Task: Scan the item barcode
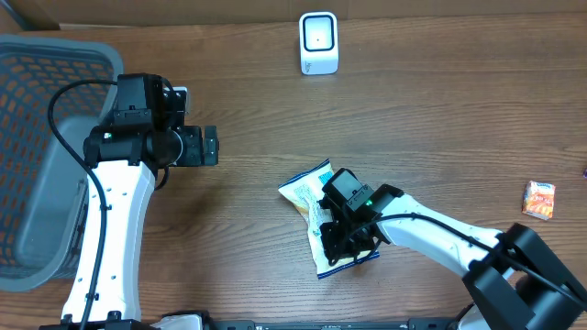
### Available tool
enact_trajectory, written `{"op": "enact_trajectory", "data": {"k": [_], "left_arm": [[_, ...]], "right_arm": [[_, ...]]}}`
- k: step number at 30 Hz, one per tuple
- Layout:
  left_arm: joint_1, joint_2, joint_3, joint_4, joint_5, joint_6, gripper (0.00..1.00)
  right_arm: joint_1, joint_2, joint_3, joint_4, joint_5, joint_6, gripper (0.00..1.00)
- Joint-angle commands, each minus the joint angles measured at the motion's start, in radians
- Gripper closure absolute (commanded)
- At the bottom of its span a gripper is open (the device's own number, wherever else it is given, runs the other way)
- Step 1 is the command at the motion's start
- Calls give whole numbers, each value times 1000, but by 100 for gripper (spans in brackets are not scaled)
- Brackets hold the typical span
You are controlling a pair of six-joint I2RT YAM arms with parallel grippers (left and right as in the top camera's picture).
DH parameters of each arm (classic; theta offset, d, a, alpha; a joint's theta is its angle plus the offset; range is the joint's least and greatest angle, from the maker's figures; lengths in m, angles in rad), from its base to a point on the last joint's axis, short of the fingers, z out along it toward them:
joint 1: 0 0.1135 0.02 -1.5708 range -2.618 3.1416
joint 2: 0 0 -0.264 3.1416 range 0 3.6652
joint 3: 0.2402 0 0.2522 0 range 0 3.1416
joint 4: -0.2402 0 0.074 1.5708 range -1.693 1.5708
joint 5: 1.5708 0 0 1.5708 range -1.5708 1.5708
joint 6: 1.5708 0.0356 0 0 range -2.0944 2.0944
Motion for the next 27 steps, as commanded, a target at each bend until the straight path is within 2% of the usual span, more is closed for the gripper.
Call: {"op": "enact_trajectory", "data": {"k": [1,8,13,17,21,22,25,27], "left_arm": [[4,-7,4,1,-6,-9,0],[4,-7,4,1,-6,-9,0],[4,-7,4,1,-6,-9,0],[4,-7,4,1,-6,-9,0],[4,-7,4,1,-6,-9,0],[4,-7,4,1,-6,-9,0],[4,-7,4,1,-6,-9,0],[4,-7,4,1,-6,-9,0]], "right_arm": [[-32,56,-5,1,-26,26,96],[-31,80,-5,36,-172,5,96],[-36,80,12,253,-297,13,96],[-46,80,68,422,-291,95,96],[-46,79,173,384,-190,83,78],[-43,80,206,361,-119,38,75],[-41,85,228,348,-54,2,77],[-29,101,228,337,-56,-22,83]]}}
